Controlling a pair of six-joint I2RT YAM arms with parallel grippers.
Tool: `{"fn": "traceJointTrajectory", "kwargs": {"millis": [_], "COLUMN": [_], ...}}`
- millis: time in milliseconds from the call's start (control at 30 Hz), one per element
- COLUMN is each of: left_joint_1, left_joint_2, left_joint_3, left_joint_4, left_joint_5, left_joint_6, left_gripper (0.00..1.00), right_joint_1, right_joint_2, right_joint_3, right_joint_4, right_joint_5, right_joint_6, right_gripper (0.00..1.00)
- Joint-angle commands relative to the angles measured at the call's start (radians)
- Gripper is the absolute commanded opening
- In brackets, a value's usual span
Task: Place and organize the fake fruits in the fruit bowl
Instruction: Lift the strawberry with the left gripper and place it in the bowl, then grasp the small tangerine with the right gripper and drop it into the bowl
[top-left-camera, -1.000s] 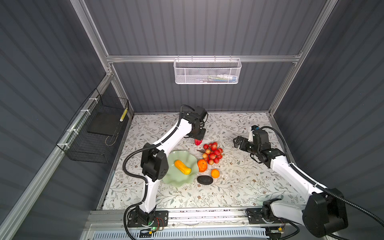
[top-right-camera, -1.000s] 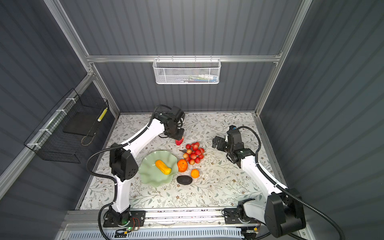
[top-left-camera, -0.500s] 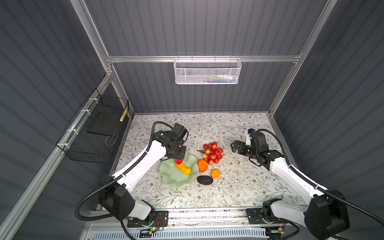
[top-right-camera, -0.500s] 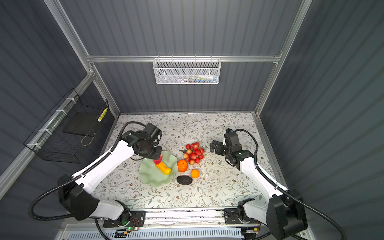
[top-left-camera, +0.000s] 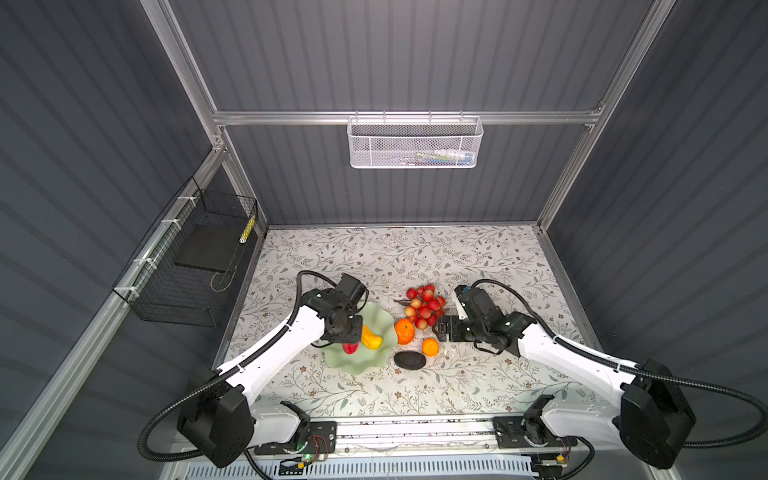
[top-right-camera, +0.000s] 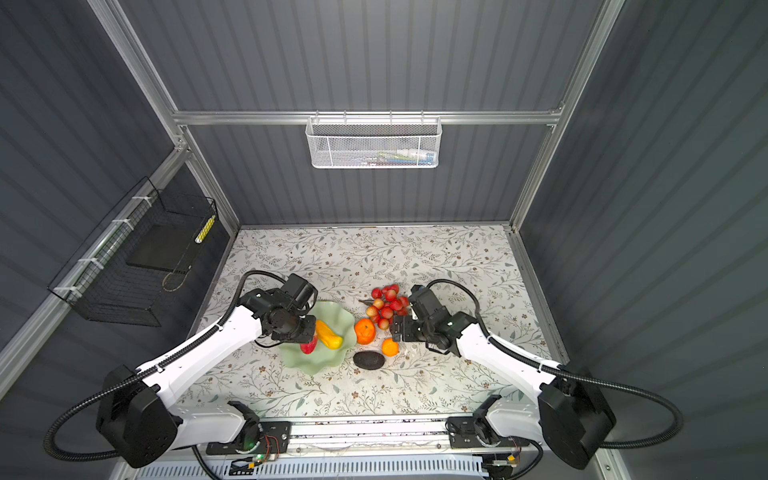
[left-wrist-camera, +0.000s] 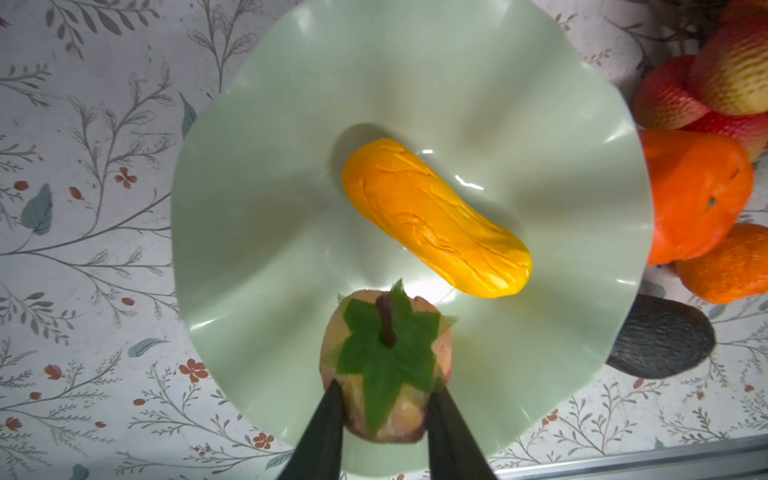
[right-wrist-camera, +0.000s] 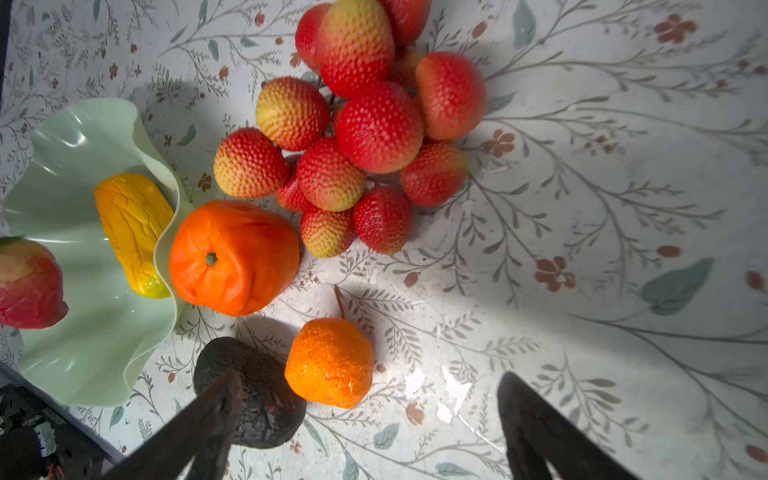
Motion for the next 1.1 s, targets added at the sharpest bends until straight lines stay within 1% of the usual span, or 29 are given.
{"fn": "traceJointTrajectory", "kwargs": {"millis": [0,167,233,267,300,367,467,533,633,733,833,933,1033,1067], "left_joint_1": [-0.002,-0.002,-0.002,-0.001,-0.002,-0.002,-0.001,-0.001,-0.001,-0.001,-0.001,0.0,-0.002,-0.002], "left_joint_2": [0.028,0.052,0.05,0.048,0.046,0.036,0.01,-0.018,-0.067,-0.148,-0.261,-0.382,-0.493,-0.523], "left_joint_3": [-0.02,-0.045,-0.054,-0.056,-0.057,-0.058,-0.052,-0.046,-0.029,-0.02,-0.036,-0.08,-0.139,-0.16], "left_joint_4": [0.066,0.074,0.078,0.078,0.076,0.073,0.062,0.057,0.054,0.081,0.144,0.23,0.301,0.312], "left_joint_5": [0.002,-0.016,-0.025,-0.03,-0.033,-0.038,-0.062,-0.091,-0.143,-0.225,-0.315,-0.374,-0.416,-0.433], "left_joint_6": [-0.022,-0.034,-0.039,-0.042,-0.043,-0.046,-0.049,-0.053,-0.062,-0.077,-0.096,-0.1,-0.1,-0.108], "left_gripper": [0.04,0.1,0.15,0.2,0.27,0.5,0.7,0.79,0.86,0.91,0.95,0.97,0.99,0.99], "right_joint_1": [0.024,0.056,0.061,0.061,0.061,0.062,0.062,0.062,0.062,0.062,0.062,0.062,0.063,0.062], "right_joint_2": [0.059,0.126,0.155,0.171,0.185,0.219,0.272,0.305,0.345,0.364,0.364,0.321,0.224,0.189], "right_joint_3": [0.02,0.043,0.058,0.067,0.072,0.086,0.109,0.124,0.14,0.145,0.147,0.138,0.137,0.145], "right_joint_4": [-0.011,-0.002,-0.002,0.0,0.003,0.009,0.012,0.012,0.014,0.014,0.012,-0.008,-0.038,-0.076], "right_joint_5": [-0.001,-0.021,-0.023,-0.027,-0.031,-0.045,-0.065,-0.071,-0.09,-0.09,-0.087,-0.061,-0.016,-0.004], "right_joint_6": [0.033,0.026,0.022,0.02,0.017,0.014,0.008,0.003,-0.001,-0.002,-0.003,-0.003,-0.015,-0.023], "right_gripper": [0.9,0.84,0.83,0.82,0.82,0.81,0.78,0.76,0.72,0.68,0.58,0.47,0.43,0.42]}}
